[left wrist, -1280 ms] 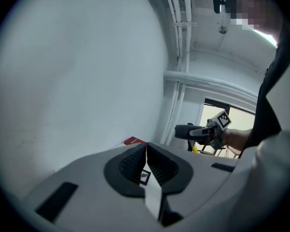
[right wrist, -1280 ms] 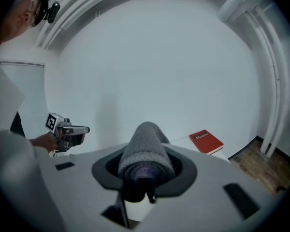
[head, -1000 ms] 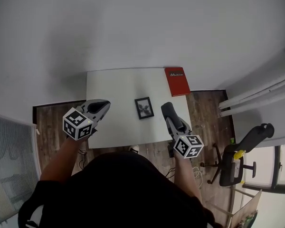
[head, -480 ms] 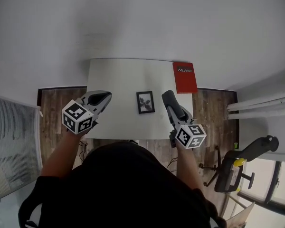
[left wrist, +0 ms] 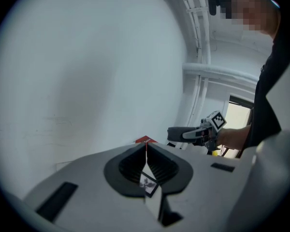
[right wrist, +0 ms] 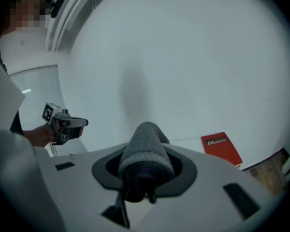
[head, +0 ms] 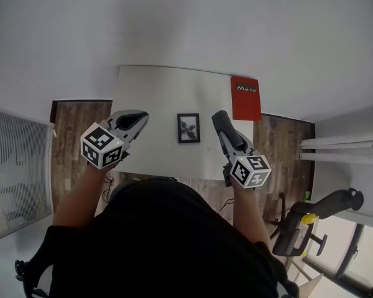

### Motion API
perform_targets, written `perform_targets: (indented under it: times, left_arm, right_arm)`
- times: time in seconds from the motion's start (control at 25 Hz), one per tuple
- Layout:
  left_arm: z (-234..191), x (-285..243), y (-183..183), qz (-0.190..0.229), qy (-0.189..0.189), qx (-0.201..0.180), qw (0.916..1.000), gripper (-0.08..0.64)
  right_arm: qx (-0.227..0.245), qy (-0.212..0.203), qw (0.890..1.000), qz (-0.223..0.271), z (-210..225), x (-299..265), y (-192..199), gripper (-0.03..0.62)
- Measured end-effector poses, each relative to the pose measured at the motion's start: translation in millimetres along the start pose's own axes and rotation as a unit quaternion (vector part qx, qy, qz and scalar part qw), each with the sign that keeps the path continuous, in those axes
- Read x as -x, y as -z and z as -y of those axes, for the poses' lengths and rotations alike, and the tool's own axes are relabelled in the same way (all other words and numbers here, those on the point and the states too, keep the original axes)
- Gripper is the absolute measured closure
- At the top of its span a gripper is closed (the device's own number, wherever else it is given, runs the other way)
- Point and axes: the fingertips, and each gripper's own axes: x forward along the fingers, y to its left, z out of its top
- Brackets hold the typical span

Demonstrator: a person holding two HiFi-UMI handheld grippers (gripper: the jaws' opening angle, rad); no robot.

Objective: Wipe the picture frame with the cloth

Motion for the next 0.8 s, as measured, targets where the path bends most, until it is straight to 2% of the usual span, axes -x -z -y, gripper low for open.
perform_targets:
  times: [0.2,0.4,0.6,0.8]
  left_arm:
    - [4,-7,7,-0.005,-0.003,0.004,1.0,0.549]
    - [2,-15,22,-0.015,-0.004,0.009,0.9998,0.549]
    - [1,-23,40,-0.017,0.011,0.022,0.9996,0.549]
    - [-3,-44,68,-0.035,0.028,0.019,0.9988,0.548]
  right_arm:
    - [0.009,-0.006,1.0,-0.008,7,-5,2,0.479]
    - [0.018,0.006,1.0,-0.019,19,-13,10,0.479]
    - [0.033,0.015,0.999,-0.041,25,-24,26,0.479]
    - [0.057,0.027,0.996,-0.064,28,-42,44,0.479]
